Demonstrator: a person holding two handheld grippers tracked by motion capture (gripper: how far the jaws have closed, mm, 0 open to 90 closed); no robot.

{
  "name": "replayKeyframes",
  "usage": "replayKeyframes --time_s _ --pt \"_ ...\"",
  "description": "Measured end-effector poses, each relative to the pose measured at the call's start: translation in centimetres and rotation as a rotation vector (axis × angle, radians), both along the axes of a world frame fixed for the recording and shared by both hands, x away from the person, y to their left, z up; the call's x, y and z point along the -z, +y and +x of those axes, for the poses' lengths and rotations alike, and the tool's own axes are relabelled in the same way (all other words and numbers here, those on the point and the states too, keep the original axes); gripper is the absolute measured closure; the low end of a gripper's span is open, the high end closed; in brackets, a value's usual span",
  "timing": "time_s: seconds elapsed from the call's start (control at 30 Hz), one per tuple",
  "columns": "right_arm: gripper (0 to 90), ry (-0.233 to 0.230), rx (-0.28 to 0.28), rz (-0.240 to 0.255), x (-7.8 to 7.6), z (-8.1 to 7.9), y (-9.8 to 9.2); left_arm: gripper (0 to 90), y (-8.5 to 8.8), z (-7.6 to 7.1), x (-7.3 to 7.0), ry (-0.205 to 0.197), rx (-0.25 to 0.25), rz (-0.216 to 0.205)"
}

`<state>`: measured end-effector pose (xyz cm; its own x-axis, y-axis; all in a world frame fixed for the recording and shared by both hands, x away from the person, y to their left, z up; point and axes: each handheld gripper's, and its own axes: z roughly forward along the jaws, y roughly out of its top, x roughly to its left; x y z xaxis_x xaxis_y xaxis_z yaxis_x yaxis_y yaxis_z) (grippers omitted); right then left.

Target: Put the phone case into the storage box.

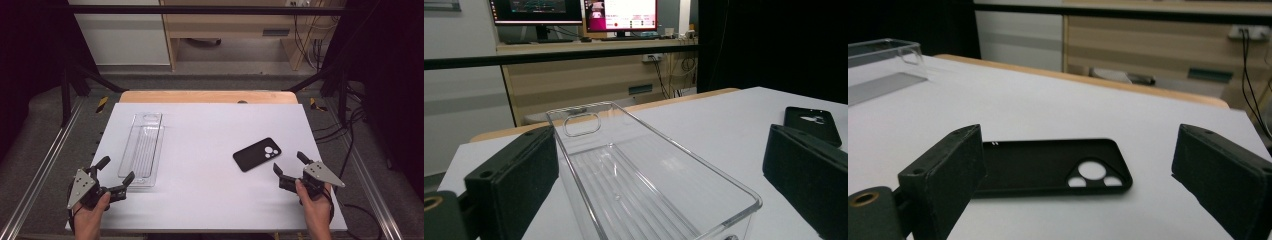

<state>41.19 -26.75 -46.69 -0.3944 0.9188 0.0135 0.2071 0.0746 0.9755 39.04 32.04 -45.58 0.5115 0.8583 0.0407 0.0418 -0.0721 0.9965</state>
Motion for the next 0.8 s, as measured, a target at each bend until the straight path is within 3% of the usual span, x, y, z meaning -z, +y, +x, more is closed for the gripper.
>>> replayKeyframes --time_s 0.37,0.43,0.47,0.57,0.6,0.63,0.67,0.7,0.73,0.8 --pt "6.6 0.138 0.057 -0.017 0.3 0.7 0.1 1.2 0.1 -0.1 0.0 0.005 -0.010 0.012" --pt "10.6 0.166 0.058 -0.038 0.4 0.8 0.4 1.2 0.2 -0.1 0.0 0.001 -0.015 0.011" --pt "11.3 0.192 0.044 -0.071 0.3 1.1 0.8 1.2 0.3 -0.1 0.0 0.000 -0.021 0.007" --pt "13.2 0.213 0.040 -0.086 0.1 1.3 0.9 1.3 0.6 0.0 0.0 0.005 -0.034 -0.001" --pt "13.6 0.261 0.036 -0.106 -0.2 1.8 0.9 1.3 0.6 0.0 0.0 0.005 -0.036 -0.006" --pt "13.6 0.261 0.036 -0.106 -0.2 1.8 0.9 1.3 0.7 -0.1 0.0 0.004 -0.037 -0.006" --pt "13.7 0.311 0.030 -0.130 -0.4 2.5 0.8 1.3 0.7 -0.1 0.0 0.005 -0.038 -0.005" --pt "13.7 0.311 0.030 -0.130 -0.4 2.5 0.8 1.3 0.7 -0.1 0.0 0.006 -0.038 -0.005" --pt "13.7 0.367 0.026 -0.167 -0.6 3.3 0.7 1.3 0.8 -0.1 0.0 0.007 -0.038 -0.007" --pt "13.7 0.420 0.021 -0.196 -1.0 4.1 0.6 1.3 0.8 -0.1 0.0 0.007 -0.038 -0.008"
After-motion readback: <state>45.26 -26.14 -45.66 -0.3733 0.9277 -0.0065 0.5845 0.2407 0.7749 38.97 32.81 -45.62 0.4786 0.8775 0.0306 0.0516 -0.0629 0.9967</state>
